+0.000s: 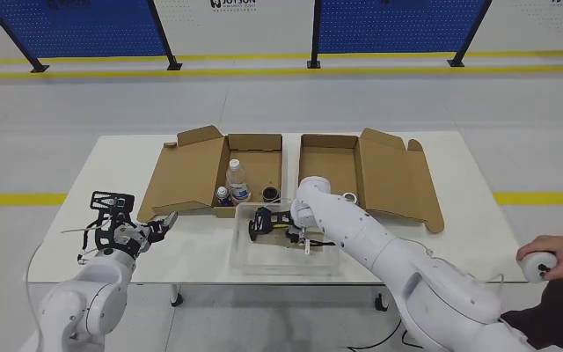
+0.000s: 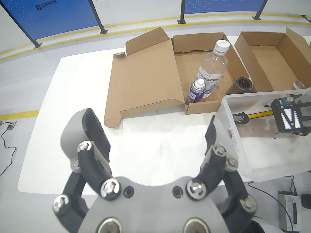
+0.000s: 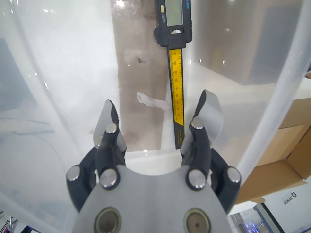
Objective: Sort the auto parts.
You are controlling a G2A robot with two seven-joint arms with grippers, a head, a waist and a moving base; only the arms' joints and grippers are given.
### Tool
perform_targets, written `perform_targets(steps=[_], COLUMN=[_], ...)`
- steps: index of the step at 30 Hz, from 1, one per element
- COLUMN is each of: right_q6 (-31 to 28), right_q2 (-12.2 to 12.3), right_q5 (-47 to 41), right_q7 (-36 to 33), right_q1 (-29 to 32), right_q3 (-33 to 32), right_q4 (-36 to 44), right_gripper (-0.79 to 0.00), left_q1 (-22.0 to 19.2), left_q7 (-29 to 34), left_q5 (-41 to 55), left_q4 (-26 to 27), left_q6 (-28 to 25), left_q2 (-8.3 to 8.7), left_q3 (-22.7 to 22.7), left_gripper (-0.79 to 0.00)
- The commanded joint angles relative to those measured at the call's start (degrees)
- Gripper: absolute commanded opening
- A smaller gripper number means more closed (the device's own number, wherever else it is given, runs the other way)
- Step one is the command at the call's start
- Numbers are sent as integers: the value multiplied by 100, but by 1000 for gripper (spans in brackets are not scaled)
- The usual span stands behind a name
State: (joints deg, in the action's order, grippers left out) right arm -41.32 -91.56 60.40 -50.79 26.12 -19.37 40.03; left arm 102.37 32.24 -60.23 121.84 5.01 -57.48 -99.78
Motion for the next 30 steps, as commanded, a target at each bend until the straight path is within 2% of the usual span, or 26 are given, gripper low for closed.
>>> perform_targets(steps=[1,5,11,30], right_q6=[-24,-88,-175,-439], right_q2=[-28,-97,-187,-411], right_q5=[6,-26,-60,-216], right_q7=[16,76,165,293], right_q1=[-9,-16,-44,-77], right_q3=[5,2,-13,-77], right_q4=[-64,-220,-424,-987], right_gripper=[-102,-102,-160,-200], left_q1=[0,0,0,0], left_q7=[0,0,0,0], left_q5=[0,0,0,0], left_q4=[0,0,0,0], left_q6=[0,0,0,0], left_q2=[0,0,0,0], left_q3=[0,0,0,0], left_gripper=[0,0,0,0])
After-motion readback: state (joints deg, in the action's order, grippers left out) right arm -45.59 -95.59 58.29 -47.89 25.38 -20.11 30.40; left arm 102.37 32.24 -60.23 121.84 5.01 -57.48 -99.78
